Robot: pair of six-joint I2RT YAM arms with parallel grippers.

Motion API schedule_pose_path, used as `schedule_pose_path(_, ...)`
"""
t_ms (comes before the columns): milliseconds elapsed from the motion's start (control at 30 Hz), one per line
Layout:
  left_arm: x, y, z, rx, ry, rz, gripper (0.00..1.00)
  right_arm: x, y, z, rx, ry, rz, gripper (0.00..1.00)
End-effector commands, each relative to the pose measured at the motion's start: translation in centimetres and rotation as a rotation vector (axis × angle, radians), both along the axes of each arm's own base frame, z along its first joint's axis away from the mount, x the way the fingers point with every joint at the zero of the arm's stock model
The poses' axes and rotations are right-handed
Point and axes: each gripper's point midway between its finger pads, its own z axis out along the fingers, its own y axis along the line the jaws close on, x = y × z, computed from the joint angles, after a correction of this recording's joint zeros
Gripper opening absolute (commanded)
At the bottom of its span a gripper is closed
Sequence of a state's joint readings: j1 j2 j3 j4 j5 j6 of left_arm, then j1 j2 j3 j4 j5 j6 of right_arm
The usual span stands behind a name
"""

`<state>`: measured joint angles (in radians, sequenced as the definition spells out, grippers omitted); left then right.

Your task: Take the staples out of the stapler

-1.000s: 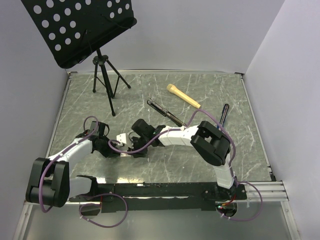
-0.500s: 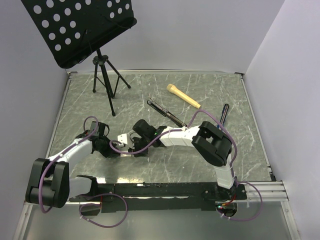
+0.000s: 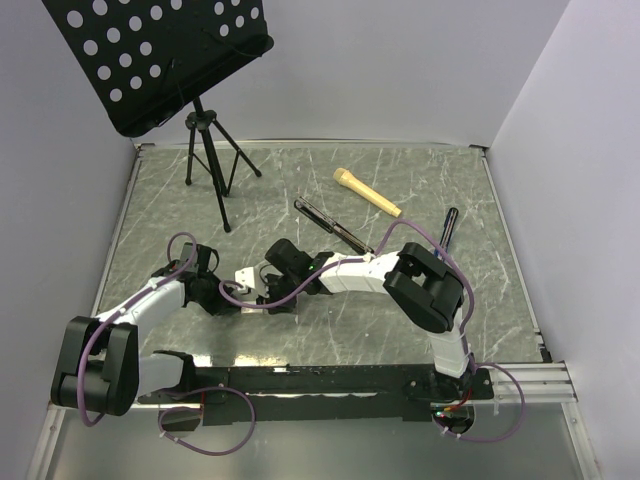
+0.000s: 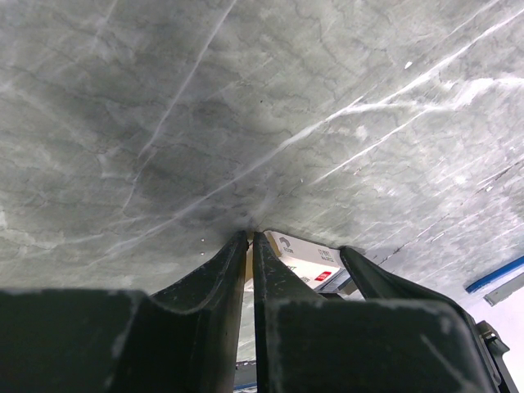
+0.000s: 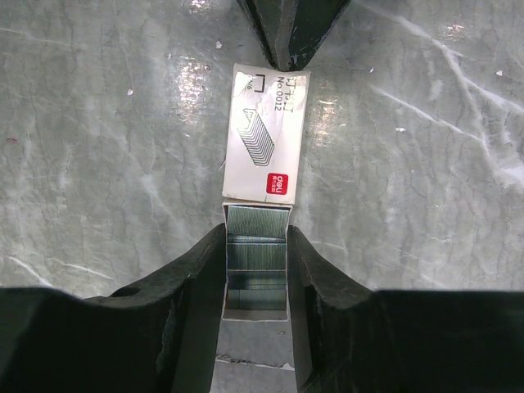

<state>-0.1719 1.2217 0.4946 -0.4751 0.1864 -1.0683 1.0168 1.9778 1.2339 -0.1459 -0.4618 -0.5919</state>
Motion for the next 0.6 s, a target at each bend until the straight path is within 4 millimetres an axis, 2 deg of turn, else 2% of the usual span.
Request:
schedule_pose_path(0, -1.76, 0.99, -1.78, 0.058, 0.067, 0.014, 0.15, 0.35, 0.40, 0.72, 0.005, -0.023, -0.009, 0.27)
schedule_pose_path(567, -1.86, 0.78, -1.78, 0.058, 0.068, 0.006, 0.15, 0.76, 1.09, 1.34, 0.019, -0.025, -0.035, 0.27)
